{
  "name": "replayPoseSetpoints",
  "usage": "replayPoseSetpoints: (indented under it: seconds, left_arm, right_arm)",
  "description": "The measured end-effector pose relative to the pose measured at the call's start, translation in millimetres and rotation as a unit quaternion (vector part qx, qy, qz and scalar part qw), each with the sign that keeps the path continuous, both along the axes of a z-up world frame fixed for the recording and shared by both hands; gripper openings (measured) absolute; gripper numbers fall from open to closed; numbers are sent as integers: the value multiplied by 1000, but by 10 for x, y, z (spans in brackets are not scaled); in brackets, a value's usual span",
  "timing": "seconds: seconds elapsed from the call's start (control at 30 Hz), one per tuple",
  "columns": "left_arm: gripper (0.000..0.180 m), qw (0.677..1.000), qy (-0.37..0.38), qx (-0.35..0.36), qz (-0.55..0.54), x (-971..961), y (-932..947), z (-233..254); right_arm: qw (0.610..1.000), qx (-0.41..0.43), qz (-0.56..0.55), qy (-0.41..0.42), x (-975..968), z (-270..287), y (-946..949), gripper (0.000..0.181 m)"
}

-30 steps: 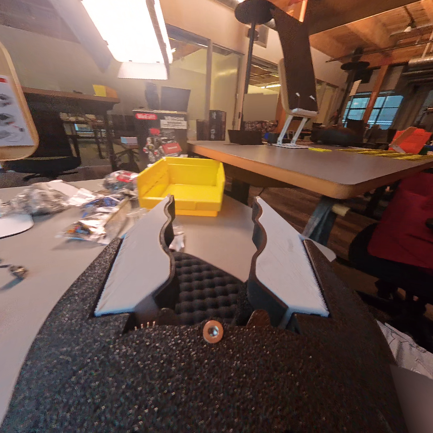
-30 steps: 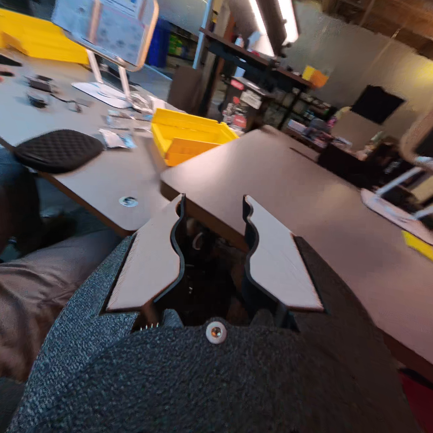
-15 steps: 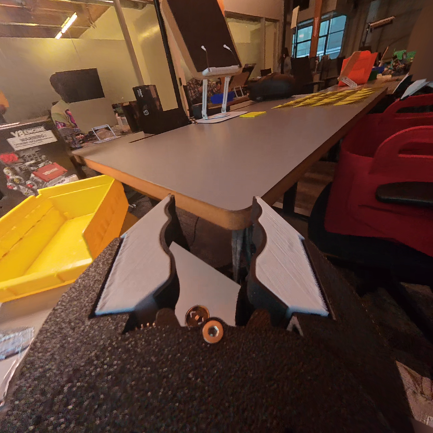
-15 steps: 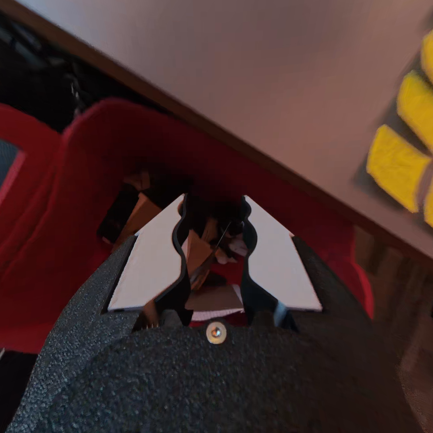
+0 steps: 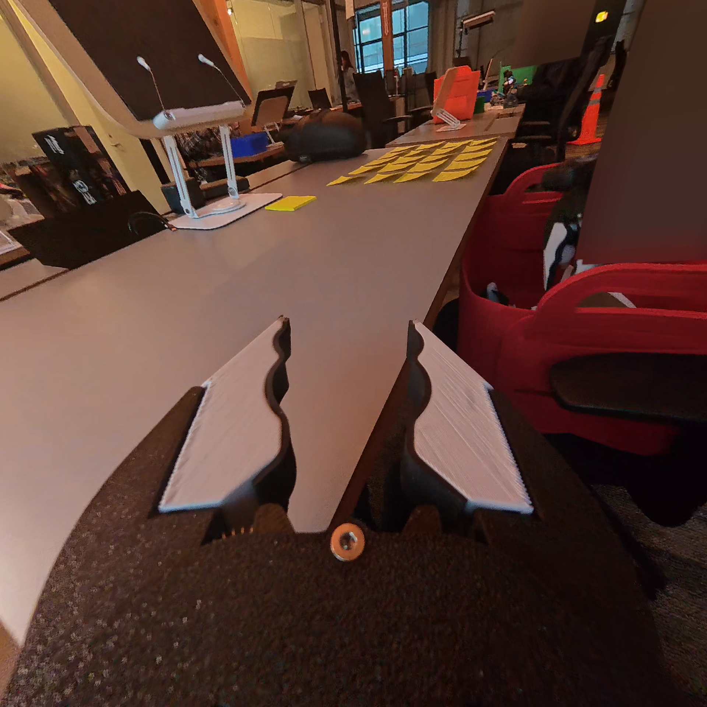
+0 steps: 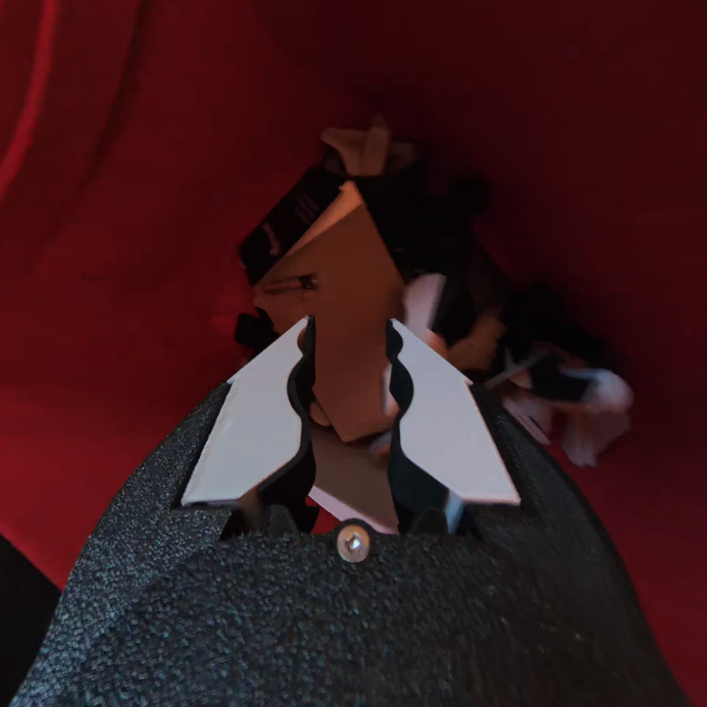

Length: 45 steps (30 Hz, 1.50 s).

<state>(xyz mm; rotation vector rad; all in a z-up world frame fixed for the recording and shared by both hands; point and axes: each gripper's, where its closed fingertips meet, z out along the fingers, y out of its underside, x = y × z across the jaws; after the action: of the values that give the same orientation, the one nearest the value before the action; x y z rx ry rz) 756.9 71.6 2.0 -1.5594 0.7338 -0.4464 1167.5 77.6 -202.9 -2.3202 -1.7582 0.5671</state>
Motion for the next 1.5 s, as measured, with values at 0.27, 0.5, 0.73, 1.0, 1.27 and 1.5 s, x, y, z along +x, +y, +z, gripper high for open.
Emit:
replayPoseSetpoints:
  seconds: [0.27, 0.5, 0.73, 1.0, 1.27, 1.5]
  left_arm:
    - [54, 1000, -12, -17, -18, 164, 118, -75]
    - [52, 1000, -9, 0, -23, 165, 73, -67]
    - [50, 1000, 14, -3, -19, 139, -4, -148]
    - [48, 998, 18, 3, -54, 308, -161, -86]
    - [48, 993, 0, -44, -109, 475, -395, -363]
    - [48, 968, -91, -117, -200, 889, -759, -521]
  right_arm:
    - [965, 31, 239, -108, -326, -857, -716, 57]
    - [930, 103, 320, -146, -318, -1116, -672, 0]
    - [968, 70, 222, -90, -351, -848, -639, 0]
    - [991, 96, 97, 7, -412, 69, -384, 0]
    - [989, 104, -21, 106, -552, 653, -650, 0]
    - [980, 118, -81, 141, -608, 1056, -844, 0]
